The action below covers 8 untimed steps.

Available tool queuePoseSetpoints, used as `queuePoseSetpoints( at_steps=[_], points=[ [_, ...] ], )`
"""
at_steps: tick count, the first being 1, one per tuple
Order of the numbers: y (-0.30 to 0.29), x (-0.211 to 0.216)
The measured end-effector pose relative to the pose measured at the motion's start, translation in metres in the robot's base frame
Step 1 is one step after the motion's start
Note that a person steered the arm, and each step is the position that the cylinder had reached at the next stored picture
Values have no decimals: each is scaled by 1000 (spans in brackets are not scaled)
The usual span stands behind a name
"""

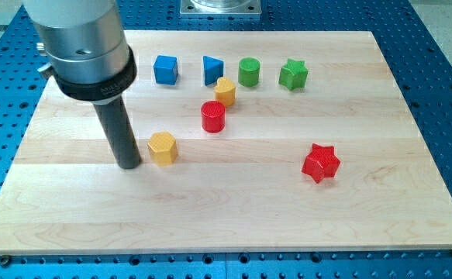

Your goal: Push the red star below the yellow hexagon

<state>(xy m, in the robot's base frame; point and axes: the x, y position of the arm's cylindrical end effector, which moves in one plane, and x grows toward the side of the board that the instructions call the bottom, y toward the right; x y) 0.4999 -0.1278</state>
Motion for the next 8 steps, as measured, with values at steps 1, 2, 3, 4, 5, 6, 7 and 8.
queuePoseSetpoints(
  at_steps=[1, 2, 3, 4, 5, 6, 7, 8],
  points=[
    [13, -7],
    [48, -7],
    [79, -7],
    [77, 11],
    [120, 78],
    [227, 92],
    [340, 76],
    [383, 29]
  ],
)
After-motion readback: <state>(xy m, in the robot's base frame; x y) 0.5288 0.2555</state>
